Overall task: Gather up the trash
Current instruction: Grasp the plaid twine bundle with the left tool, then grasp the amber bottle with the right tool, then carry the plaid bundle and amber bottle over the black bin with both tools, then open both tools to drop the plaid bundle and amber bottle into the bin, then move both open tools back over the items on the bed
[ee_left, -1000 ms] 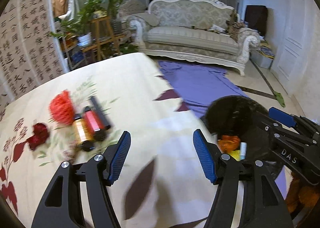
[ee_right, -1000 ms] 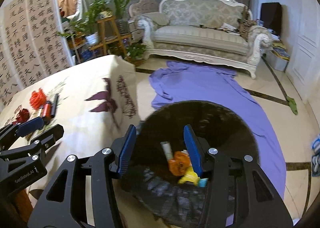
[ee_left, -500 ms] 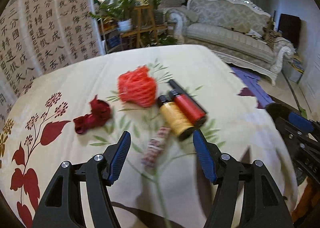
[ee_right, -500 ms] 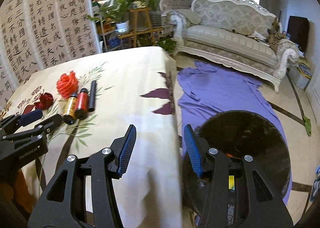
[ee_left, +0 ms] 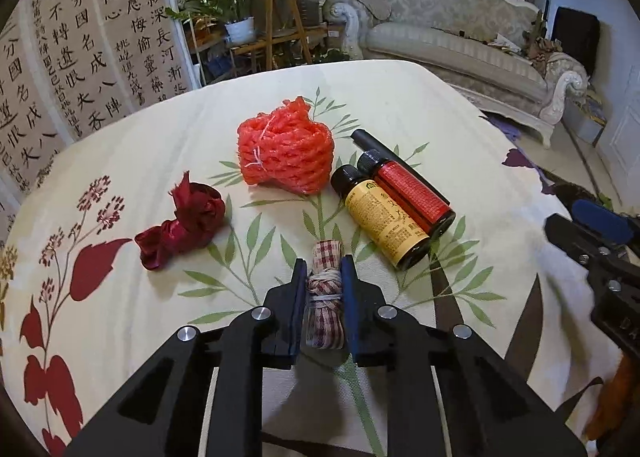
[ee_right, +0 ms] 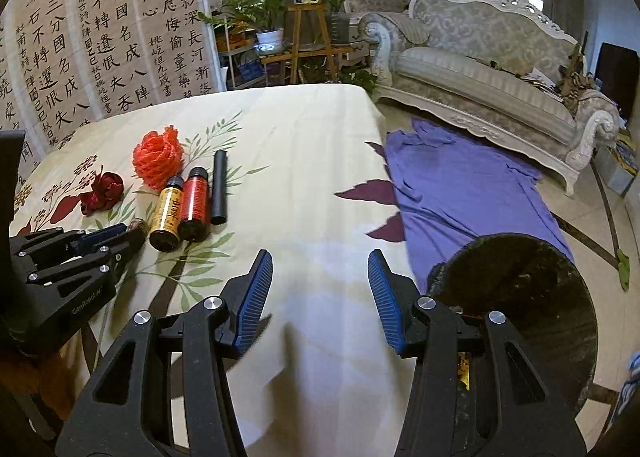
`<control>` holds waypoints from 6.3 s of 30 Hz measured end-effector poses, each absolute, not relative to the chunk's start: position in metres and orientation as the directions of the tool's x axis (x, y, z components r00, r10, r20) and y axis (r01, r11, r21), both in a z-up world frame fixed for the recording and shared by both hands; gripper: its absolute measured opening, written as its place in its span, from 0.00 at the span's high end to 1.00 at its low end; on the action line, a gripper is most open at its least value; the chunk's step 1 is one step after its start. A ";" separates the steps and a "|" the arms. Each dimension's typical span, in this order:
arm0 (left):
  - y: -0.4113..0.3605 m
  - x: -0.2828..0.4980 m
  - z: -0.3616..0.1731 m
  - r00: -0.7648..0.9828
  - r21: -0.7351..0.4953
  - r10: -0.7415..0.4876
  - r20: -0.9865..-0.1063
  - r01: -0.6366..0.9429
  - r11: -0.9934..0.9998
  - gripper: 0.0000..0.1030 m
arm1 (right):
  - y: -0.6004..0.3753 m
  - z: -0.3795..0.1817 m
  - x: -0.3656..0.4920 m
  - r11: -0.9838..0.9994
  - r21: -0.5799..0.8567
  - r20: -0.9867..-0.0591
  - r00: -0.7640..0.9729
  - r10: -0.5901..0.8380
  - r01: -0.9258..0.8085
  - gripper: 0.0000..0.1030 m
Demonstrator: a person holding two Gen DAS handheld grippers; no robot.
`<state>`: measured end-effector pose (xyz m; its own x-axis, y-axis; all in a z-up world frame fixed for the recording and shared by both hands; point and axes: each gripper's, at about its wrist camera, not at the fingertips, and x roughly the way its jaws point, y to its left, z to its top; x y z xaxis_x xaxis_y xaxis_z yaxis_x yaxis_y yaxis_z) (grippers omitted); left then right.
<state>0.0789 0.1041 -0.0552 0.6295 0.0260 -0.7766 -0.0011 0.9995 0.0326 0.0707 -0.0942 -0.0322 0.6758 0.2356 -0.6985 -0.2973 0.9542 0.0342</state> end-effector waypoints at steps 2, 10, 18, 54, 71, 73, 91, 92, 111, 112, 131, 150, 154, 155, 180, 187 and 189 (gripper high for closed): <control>0.108 0.078 -0.055 0.630 0.023 0.024 -0.776 -0.010 1.000 0.82 | -0.089 -0.033 0.072 0.951 0.034 -0.701 0.671 0.242 -0.307 0.53; 0.136 0.073 -0.053 0.635 0.015 0.054 -0.770 -0.067 0.998 0.82 | -0.062 -0.031 0.084 0.931 0.043 -0.703 0.651 0.286 -0.363 0.53; 0.177 0.066 -0.053 0.625 0.034 0.131 -0.769 -0.164 0.986 0.82 | -0.022 -0.018 0.082 0.895 0.041 -0.683 0.641 0.350 -0.445 0.55; 0.210 0.056 -0.056 0.639 -0.034 0.096 -0.763 -0.189 0.981 0.82 | 0.053 -0.047 0.096 0.856 -0.022 -0.772 0.553 0.314 -0.517 0.63; 0.209 0.057 -0.054 0.636 -0.021 0.108 -0.764 -0.192 0.981 0.82 | 0.046 -0.048 0.078 0.848 -0.018 -0.773 0.545 0.325 -0.530 0.77; 0.209 0.056 -0.053 0.637 -0.026 0.105 -0.764 -0.194 0.981 0.82 | 0.041 -0.047 0.072 0.849 -0.010 -0.771 0.545 0.330 -0.528 0.77; 0.167 0.034 -0.041 0.688 -0.056 0.035 -0.725 -0.110 0.992 0.82 | -0.034 -0.020 0.027 0.900 0.020 -0.707 0.631 0.320 -0.435 0.78; 0.161 0.033 -0.039 0.692 -0.056 0.027 -0.722 -0.096 0.994 0.82 | -0.040 -0.020 0.026 0.906 0.023 -0.705 0.636 0.315 -0.423 0.78; 0.013 0.044 -0.022 0.709 -0.056 -0.198 -0.677 0.219 0.974 0.82 | -0.197 -0.020 0.022 0.997 0.006 -0.665 0.744 0.057 -0.071 0.78; 0.004 0.045 -0.021 0.706 -0.054 -0.211 -0.676 0.237 0.970 0.82 | -0.204 -0.021 0.022 0.999 0.005 -0.663 0.747 0.043 -0.053 0.77; -0.110 0.073 -0.033 0.673 0.018 -0.278 -0.685 0.398 0.917 0.82 | -0.288 -0.037 0.044 0.994 0.039 -0.655 0.754 -0.050 0.100 0.77; -0.119 0.089 -0.041 0.669 0.029 -0.247 -0.701 0.373 0.927 0.39 | -0.315 -0.044 0.054 0.985 0.064 -0.657 0.750 -0.078 0.159 0.67; -0.110 0.083 -0.038 0.681 0.029 -0.242 -0.691 0.361 0.932 0.36 | -0.313 -0.044 0.054 0.986 0.070 -0.657 0.750 -0.069 0.152 0.65; -0.105 0.080 -0.037 0.687 0.034 -0.236 -0.688 0.356 0.934 0.36 | -0.311 -0.044 0.053 0.986 0.073 -0.657 0.751 -0.063 0.146 0.63; 0.070 0.054 -0.035 0.722 0.098 0.070 -0.688 -0.003 0.995 0.35 | -0.134 -0.027 0.056 0.970 0.078 -0.670 0.708 0.221 -0.229 0.60; 0.125 0.055 -0.042 0.696 0.107 0.171 -0.698 -0.134 0.985 0.34 | -0.092 -0.029 0.057 0.945 0.066 -0.687 0.672 0.277 -0.321 0.60; 0.139 0.059 -0.044 0.682 0.105 0.189 -0.706 -0.163 0.981 0.32 | -0.082 -0.031 0.059 0.938 0.070 -0.697 0.656 0.289 -0.339 0.60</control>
<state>0.0594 0.1393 -0.0440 0.6822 0.1890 -0.7063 -0.1627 0.9810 0.1054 0.0589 -0.0824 -0.0314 0.6562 0.2890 -0.6971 -0.3392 0.9382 0.0696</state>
